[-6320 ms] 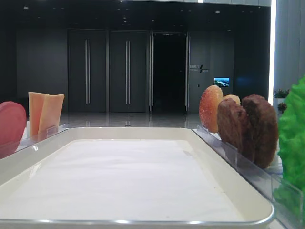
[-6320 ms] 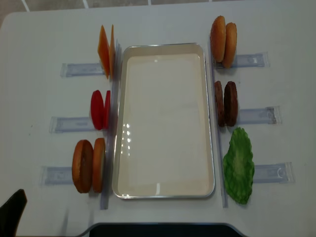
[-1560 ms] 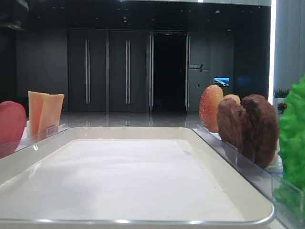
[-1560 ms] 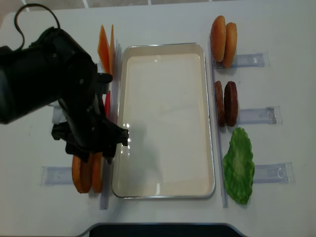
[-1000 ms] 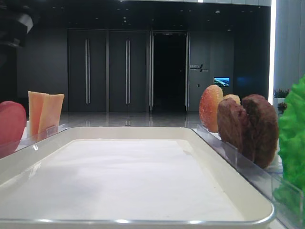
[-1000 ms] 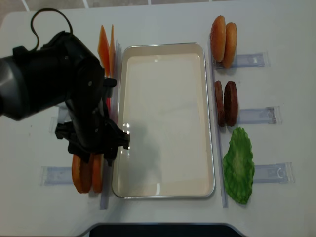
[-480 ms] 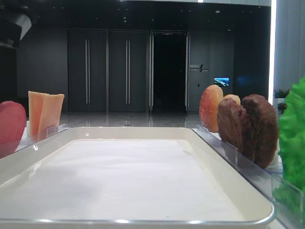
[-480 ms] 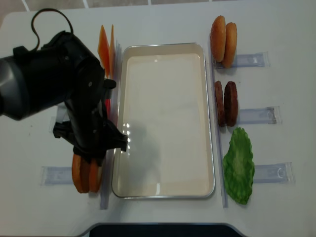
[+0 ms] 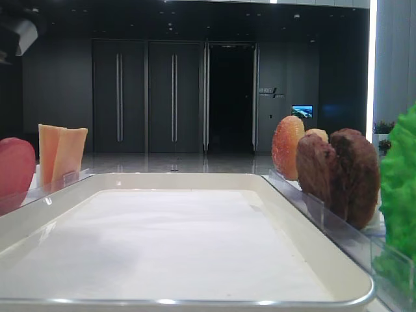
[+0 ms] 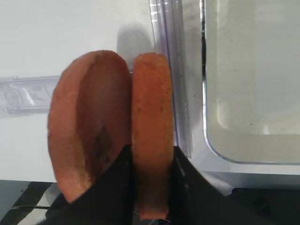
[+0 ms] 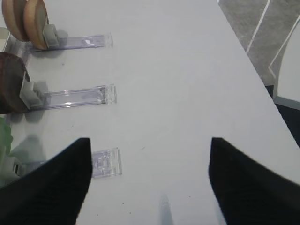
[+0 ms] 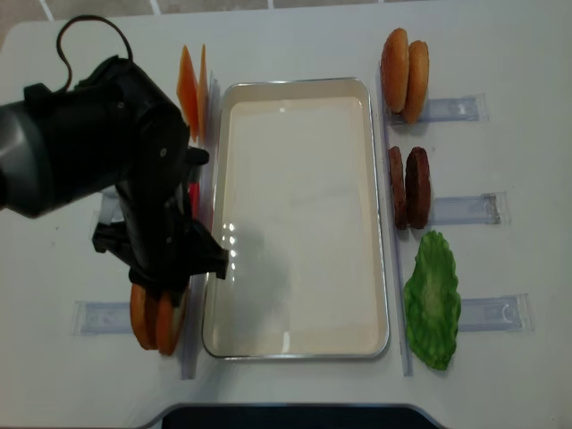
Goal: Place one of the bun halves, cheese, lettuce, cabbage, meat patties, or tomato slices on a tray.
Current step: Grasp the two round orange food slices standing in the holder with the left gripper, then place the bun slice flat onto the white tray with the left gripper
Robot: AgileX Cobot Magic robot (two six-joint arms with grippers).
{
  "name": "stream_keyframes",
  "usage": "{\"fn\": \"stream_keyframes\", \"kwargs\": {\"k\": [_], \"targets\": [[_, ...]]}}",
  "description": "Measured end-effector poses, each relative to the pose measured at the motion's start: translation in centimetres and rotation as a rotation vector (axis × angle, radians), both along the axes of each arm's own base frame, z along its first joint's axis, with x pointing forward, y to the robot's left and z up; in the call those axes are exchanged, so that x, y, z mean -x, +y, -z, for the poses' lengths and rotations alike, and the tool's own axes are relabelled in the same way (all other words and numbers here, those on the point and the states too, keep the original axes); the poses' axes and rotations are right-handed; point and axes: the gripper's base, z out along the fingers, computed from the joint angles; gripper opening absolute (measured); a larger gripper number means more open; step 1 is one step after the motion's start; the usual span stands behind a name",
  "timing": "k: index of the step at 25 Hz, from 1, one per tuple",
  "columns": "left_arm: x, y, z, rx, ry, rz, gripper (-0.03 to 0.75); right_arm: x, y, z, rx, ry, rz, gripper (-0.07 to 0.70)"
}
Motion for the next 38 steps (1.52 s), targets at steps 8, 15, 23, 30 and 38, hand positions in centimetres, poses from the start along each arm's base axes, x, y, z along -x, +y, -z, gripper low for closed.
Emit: {"fn": "stream_keyframes", "kwargs": {"k": [8,15,23,30,38], "targets": [[0.4,0.3,-1.3,0.022,-0.034,0.0,0.147,0.0,0.0,0.0,0.0,0.0,0.0,0.524],[0.9,0.8,-2.8,0.054,-0.079,0.0,0.146,0.0,0.0,0.0,0.0,0.0,0.0,0.524],[1.2,1.0,-4.5,0.091,-0.127,-0.002,0.146,0.0,0.0,0.0,0.0,0.0,0.0,0.524],[0.7,-0.3,-5.8,0.211,-0.164,-0.028,0.146,0.0,0.0,0.0,0.0,0.0,0.0,0.524],[0.1,-1.7,-6.1,0.37,-0.225,-0.043,0.145,0.0,0.0,0.0,0.0,0.0,0.0,0.524]]}}
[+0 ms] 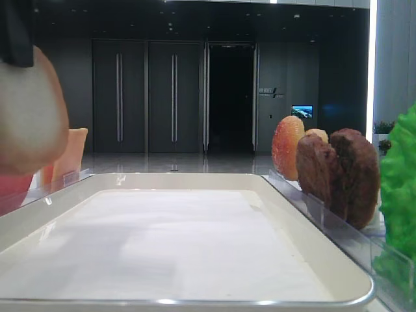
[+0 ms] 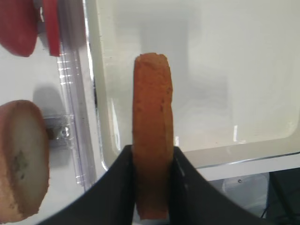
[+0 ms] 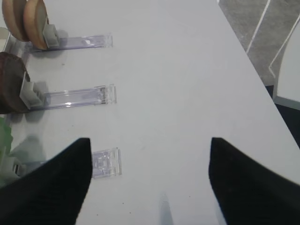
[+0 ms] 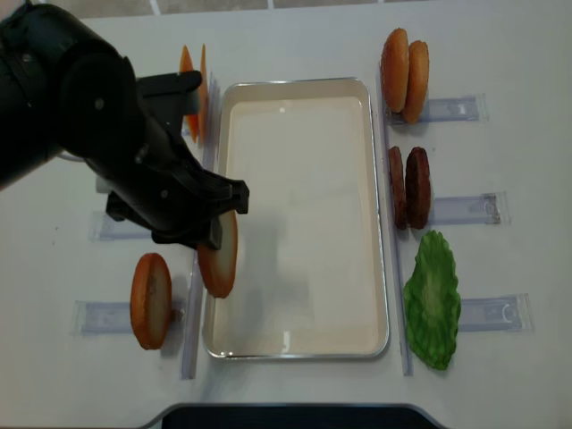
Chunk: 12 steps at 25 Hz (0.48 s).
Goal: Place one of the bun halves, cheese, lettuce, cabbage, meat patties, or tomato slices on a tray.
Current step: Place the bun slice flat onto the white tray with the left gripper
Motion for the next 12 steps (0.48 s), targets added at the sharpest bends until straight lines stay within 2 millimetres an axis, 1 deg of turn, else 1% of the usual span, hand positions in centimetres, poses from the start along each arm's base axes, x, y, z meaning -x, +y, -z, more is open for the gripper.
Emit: {"fn": "stream_keyframes", "kwargs": {"k": [9,12], "targets": [[-0.31,-0.44,-0.15,0.043,-0.043,0.034,0.145,0.0,0.0,0.0,0.0,0.0,0.0,0.524],[-0.48,-0.9,-0.24,0.094,-0.069,0.053,0.144,0.0,0.0,0.0,0.0,0.0,0.0,0.524]]}}
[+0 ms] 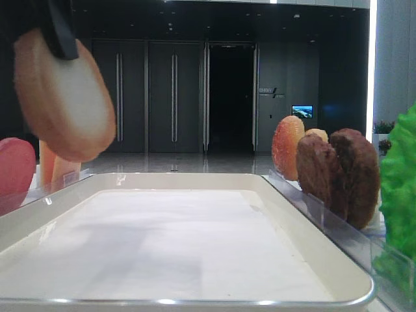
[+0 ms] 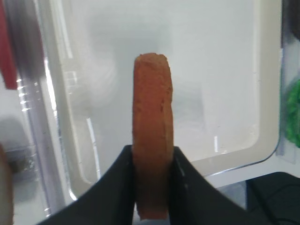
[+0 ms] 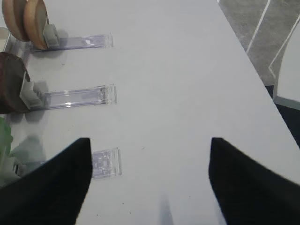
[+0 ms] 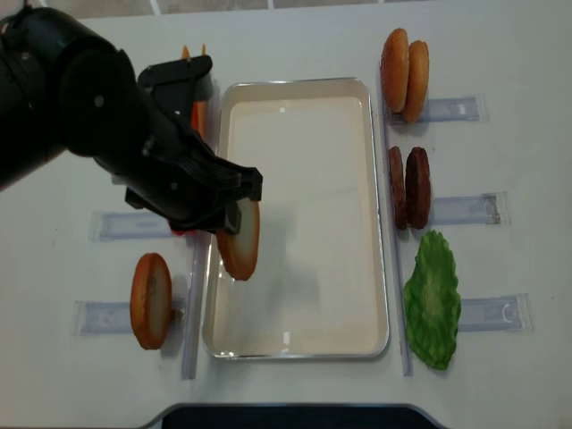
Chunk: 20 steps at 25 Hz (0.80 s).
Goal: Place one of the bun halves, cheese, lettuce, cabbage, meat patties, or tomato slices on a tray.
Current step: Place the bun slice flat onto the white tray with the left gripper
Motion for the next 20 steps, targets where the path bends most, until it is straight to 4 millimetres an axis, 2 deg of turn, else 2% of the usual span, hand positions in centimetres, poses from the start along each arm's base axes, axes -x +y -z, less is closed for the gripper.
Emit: {"fn": "stream_keyframes", "kwargs": {"k": [6,20], "targets": [[-0.3,-1.0,0.9,0.087,-0.013,0.014,0.144,0.0,0.0,0.0,0.0,0.0,0.0,0.524],[-2.2,-3.9,5.7,0.167,0.087,0.071,0.144,0.0,0.0,0.0,0.0,0.0,0.0,0.524]]}}
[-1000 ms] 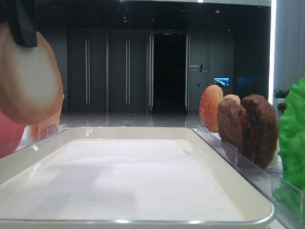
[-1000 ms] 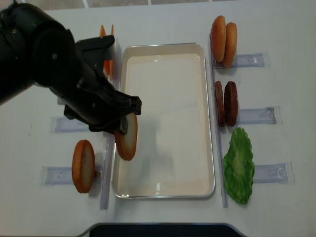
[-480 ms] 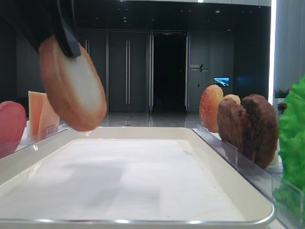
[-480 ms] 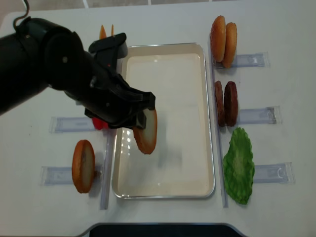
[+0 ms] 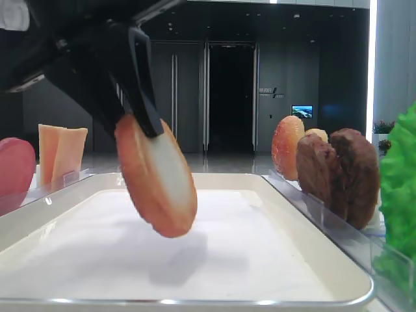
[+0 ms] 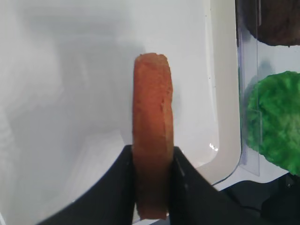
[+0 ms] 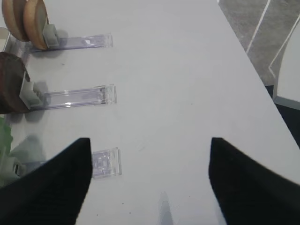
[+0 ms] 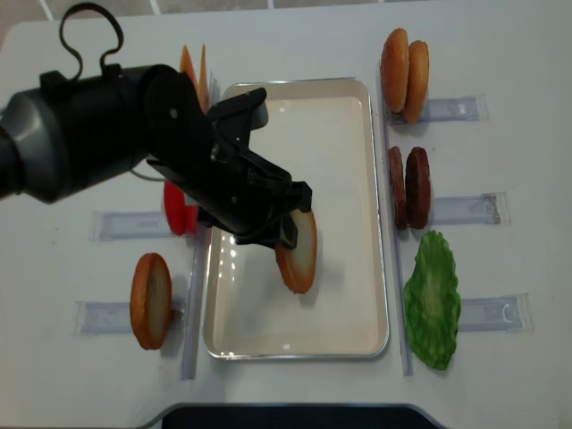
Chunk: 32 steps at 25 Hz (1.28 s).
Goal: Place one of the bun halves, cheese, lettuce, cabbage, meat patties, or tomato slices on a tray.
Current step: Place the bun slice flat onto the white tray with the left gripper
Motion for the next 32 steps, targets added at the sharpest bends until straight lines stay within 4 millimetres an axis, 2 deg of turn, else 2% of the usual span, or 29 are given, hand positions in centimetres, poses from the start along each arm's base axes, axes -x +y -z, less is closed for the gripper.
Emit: {"fn": "stream_keyframes", "kwargs": {"k": [10,32], "targets": [[-0.6,-0.7,2.2,-0.004,0.035,0.016,0.144,0.0,0.0,0.0,0.0,0.0,0.0,0.524],[-1.0,-1.1,2.8,0.025,0.027,-0.008,0.144,0.0,0.0,0.0,0.0,0.0,0.0,0.524]]}}
